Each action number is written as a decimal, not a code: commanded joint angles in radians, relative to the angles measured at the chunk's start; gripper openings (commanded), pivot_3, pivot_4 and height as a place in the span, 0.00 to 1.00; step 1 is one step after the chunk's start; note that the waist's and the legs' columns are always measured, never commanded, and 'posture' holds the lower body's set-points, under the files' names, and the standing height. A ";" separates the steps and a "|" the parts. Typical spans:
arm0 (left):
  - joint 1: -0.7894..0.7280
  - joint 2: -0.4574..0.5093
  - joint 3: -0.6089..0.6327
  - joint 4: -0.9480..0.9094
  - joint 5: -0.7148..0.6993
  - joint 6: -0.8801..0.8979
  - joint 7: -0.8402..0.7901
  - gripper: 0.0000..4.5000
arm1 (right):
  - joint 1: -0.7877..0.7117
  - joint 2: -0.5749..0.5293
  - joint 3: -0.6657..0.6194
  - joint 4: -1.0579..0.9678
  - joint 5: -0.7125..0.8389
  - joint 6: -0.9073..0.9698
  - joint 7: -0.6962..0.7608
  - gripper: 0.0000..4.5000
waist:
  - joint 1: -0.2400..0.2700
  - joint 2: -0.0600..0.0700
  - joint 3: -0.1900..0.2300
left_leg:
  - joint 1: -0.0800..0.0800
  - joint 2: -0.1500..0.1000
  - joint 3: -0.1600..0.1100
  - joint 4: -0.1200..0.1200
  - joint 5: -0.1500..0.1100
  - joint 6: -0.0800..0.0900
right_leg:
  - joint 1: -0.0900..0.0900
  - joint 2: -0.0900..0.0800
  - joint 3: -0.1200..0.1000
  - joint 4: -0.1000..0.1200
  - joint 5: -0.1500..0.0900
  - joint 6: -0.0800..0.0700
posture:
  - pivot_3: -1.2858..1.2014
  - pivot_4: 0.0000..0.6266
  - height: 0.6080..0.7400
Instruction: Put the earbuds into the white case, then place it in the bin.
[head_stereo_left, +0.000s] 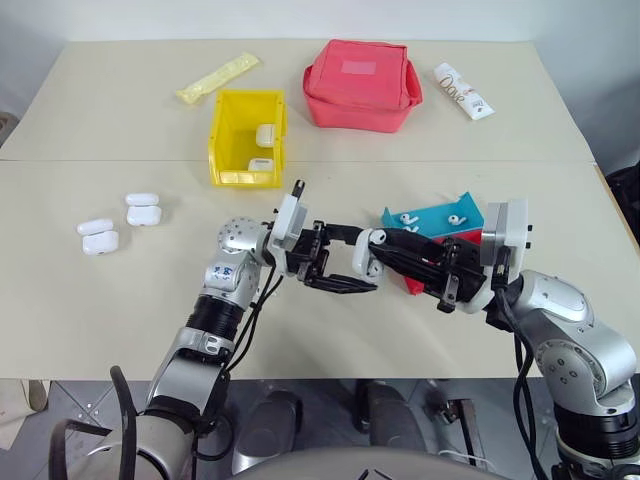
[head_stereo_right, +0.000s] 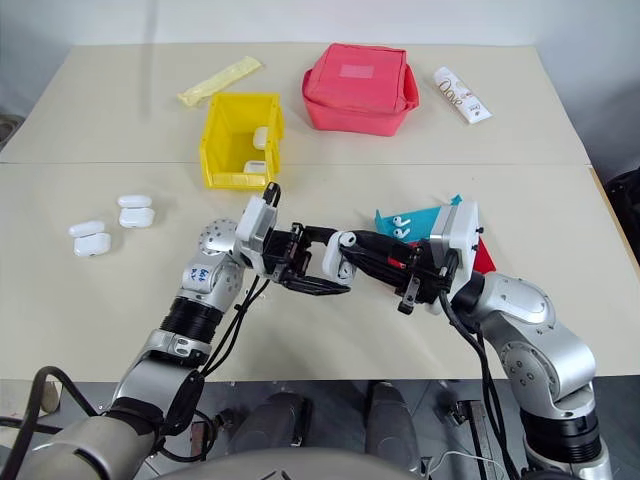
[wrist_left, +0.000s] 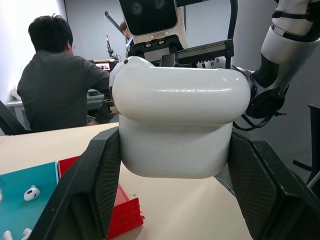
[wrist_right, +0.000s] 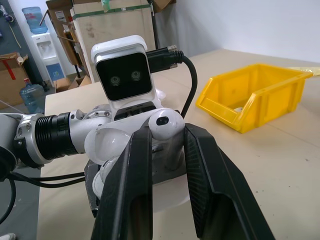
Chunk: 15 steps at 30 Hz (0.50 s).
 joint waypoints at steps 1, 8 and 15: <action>-0.031 -0.019 0.055 -0.044 -0.066 -0.036 -0.030 0.62 | 0.058 -0.045 0.062 0.023 -0.023 0.056 0.026 0.12 | 0.001 0.000 0.000 | 0.000 0.000 0.000 0.000 0.000 0.000 | 0.000 0.000 0.000 0.000 0.000 0.000 | 0.52 0.24 1.00; -0.037 -0.014 0.057 -0.017 -0.063 -0.050 -0.032 0.62 | 0.051 -0.088 0.047 0.018 0.002 0.074 0.027 0.12 | 0.002 0.000 0.000 | 0.000 0.000 0.000 0.000 0.000 0.000 | 0.000 0.000 0.000 0.000 0.000 0.000 | 0.52 0.24 1.00; -0.051 -0.011 0.059 0.021 -0.060 -0.074 -0.031 0.62 | 0.014 -0.121 0.047 -0.008 0.040 0.099 0.028 0.12 | 0.003 0.000 0.000 | 0.000 0.000 0.000 0.000 0.000 0.000 | 0.000 0.000 0.000 0.000 0.000 0.000 | 0.52 0.24 1.00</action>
